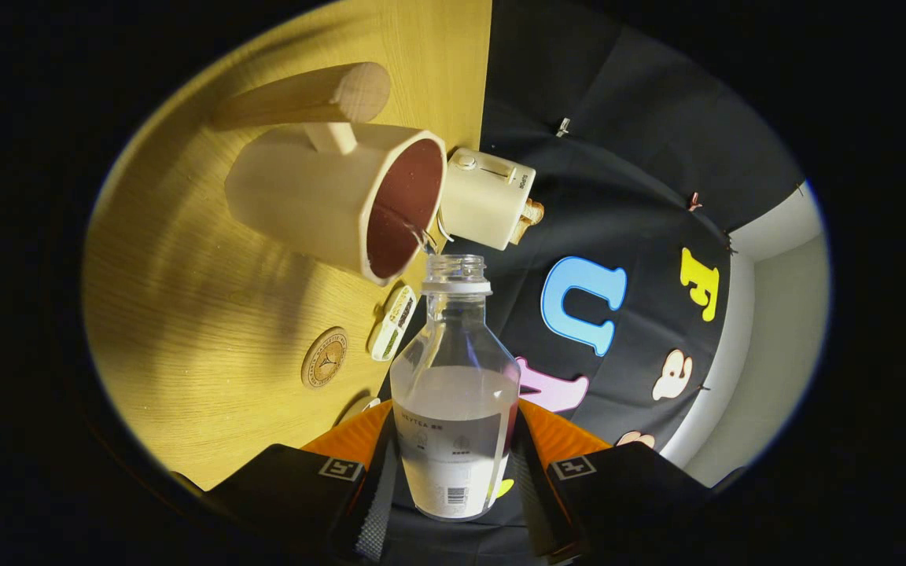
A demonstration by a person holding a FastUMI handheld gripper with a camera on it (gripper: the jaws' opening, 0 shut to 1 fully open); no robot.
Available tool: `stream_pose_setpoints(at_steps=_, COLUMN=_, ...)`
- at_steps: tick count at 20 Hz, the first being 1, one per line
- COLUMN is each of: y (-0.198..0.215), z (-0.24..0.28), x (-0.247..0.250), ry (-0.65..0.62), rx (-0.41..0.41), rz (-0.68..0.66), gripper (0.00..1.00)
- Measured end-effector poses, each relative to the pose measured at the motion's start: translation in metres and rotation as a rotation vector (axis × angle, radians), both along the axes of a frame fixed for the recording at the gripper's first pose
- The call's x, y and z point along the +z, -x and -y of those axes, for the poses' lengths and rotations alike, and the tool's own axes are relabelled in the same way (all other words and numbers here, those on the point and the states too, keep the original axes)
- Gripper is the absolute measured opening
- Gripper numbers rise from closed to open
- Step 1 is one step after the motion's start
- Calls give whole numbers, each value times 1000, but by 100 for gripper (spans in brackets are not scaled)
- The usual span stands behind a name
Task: Take the bottle from table, then pour the juice into the cup, finally place the bottle on the coaster
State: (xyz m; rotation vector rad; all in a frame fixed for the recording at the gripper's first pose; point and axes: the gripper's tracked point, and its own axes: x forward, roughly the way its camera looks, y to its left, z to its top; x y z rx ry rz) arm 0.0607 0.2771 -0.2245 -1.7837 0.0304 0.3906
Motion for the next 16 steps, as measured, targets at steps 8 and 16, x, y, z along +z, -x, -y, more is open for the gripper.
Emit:
stream_pose_setpoints(at_steps=8, y=-6, z=-7, x=7, ry=41, rx=53, rz=25, gripper=71)
stream_pose_setpoints(at_steps=16, y=-6, z=-15, x=10, ry=83, rx=108, rz=43, gripper=71)
